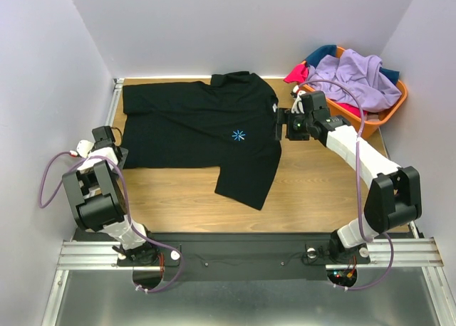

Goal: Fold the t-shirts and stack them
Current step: Fold the tshirt

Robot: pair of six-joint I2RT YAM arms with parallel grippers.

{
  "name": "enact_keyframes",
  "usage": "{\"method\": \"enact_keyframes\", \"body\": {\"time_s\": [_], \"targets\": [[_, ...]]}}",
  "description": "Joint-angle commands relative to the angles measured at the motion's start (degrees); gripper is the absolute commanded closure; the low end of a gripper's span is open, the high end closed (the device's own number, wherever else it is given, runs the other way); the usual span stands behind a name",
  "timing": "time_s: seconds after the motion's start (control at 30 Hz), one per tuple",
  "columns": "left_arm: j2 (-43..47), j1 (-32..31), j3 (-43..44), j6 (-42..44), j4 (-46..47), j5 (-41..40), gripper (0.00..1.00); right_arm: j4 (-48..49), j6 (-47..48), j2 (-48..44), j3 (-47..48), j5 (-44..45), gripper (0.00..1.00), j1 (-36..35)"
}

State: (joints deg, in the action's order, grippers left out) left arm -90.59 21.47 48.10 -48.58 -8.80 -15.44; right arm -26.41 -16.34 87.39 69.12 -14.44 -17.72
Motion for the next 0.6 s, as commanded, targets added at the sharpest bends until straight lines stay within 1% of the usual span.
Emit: {"method": "enact_keyframes", "body": {"time_s": [0.0,0.17,0.2,0.27,0.3,0.47,0.5,0.57], "targets": [[-1.6,0.4,1.6,-0.9,-0.3,-1.0,0.32,2.2,-0.2,-0.5,0.4,-0.2,0.12,0.1],[-2.7,0.4,1.9,-0.6,-0.1,-0.9,0.44,2.2,-0.1,0.2,0.9,-0.7,0.12,0.1],[-2.9,0.5,1.9,-0.5,0.0,-0.8,0.5,2.2,-0.1,0.4,1.0,-0.8,0.12,0.2],[-3.1,0.5,1.8,-0.3,0.1,-0.7,0.56,2.2,0.0,0.6,1.0,-0.9,0.12,0.1],[-3.4,0.5,1.8,0.1,0.4,-0.5,0.6,2.2,0.1,0.6,0.9,-0.9,0.12,0.1],[-3.9,0.6,1.9,1.8,1.5,0.4,0.72,2.2,0.9,0.1,-0.3,-1.8,0.12,0.1],[-3.8,0.7,2.0,2.1,1.7,0.7,0.76,2.1,1.1,0.0,-0.6,-2.2,0.12,0.1],[-4.2,0.8,2.3,2.9,2.1,1.0,0.8,2.0,1.7,-0.5,-1.7,-2.3,0.12,0.0]]}}
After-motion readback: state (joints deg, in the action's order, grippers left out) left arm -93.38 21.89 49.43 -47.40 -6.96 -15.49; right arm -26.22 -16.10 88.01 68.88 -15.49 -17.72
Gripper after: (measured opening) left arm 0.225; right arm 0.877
